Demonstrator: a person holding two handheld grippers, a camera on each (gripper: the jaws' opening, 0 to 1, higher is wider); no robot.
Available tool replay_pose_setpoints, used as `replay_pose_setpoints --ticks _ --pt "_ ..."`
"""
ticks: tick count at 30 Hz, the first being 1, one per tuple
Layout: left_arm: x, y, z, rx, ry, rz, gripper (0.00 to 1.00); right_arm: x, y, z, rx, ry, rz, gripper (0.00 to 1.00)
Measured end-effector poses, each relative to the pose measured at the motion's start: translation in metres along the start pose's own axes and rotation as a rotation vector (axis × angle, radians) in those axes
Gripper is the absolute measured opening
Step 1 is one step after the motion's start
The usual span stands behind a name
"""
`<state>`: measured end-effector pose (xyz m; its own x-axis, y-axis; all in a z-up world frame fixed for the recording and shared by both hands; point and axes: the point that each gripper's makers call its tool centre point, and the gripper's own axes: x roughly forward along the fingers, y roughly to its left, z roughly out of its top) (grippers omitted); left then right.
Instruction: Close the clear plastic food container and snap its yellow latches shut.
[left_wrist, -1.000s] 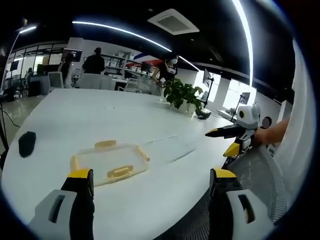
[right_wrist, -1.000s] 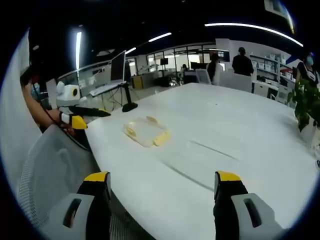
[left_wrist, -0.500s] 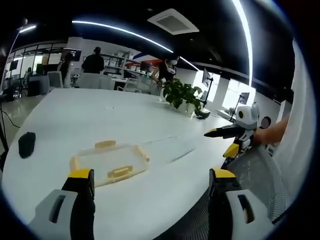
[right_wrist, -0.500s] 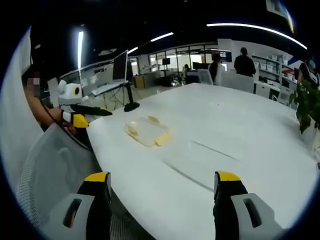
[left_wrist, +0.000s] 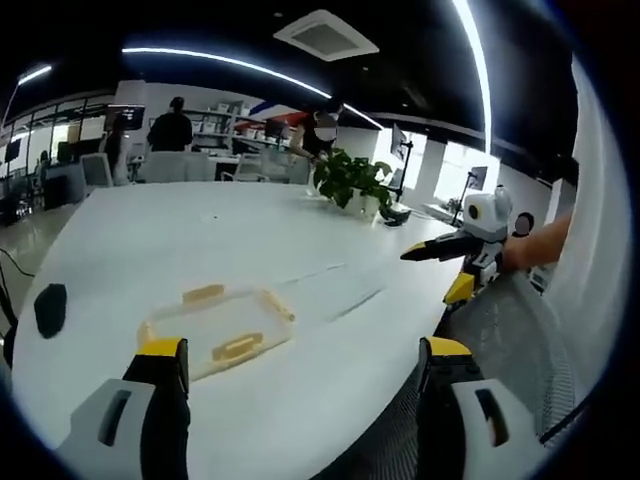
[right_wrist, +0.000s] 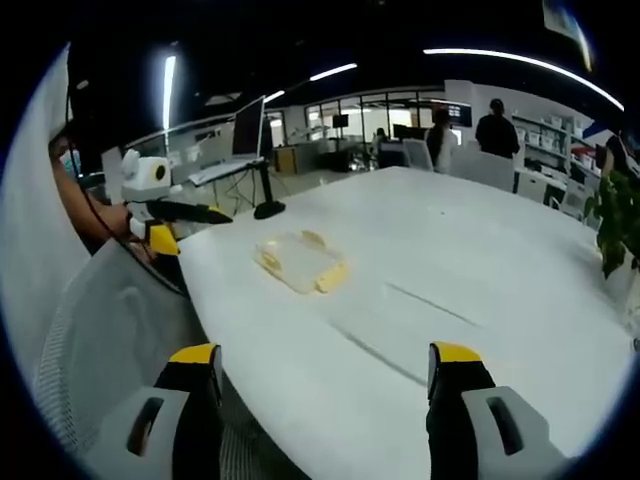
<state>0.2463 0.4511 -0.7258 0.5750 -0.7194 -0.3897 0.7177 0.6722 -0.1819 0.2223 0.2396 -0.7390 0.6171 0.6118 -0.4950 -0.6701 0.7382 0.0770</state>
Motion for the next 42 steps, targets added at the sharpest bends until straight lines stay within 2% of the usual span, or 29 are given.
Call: replay_pose_setpoints --ticks 4,5,14,21,24,30,42 --pt "-0.001 0.002 0.001 0.0 -0.012 0.008 0.96 0.0 0.001 0.0 -0.009 0.002 0.002 0.85" --pt "-0.002 0.003 0.004 -0.005 -0.036 0.014 0.96 0.0 0.0 0.002 -0.019 -0.009 -0.005 0.85" --pt "-0.003 0.006 0.002 -0.017 -0.031 0.01 0.97 0.002 0.003 0.0 -0.016 0.002 0.012 0.85" --pt "-0.003 0.011 -0.007 -0.012 0.004 -0.002 0.95 0.011 0.009 0.005 -0.041 0.044 0.059 0.81" --pt "-0.003 0.016 -0.016 0.008 0.046 -0.012 0.94 0.021 0.014 0.006 -0.074 0.071 0.093 0.8" --pt "-0.004 0.019 -0.022 0.033 0.094 -0.044 0.9 0.035 0.02 0.005 -0.124 0.127 0.149 0.79" --pt "-0.003 0.038 -0.027 0.071 0.169 -0.072 0.84 0.061 0.022 0.011 -0.199 0.217 0.21 0.73"
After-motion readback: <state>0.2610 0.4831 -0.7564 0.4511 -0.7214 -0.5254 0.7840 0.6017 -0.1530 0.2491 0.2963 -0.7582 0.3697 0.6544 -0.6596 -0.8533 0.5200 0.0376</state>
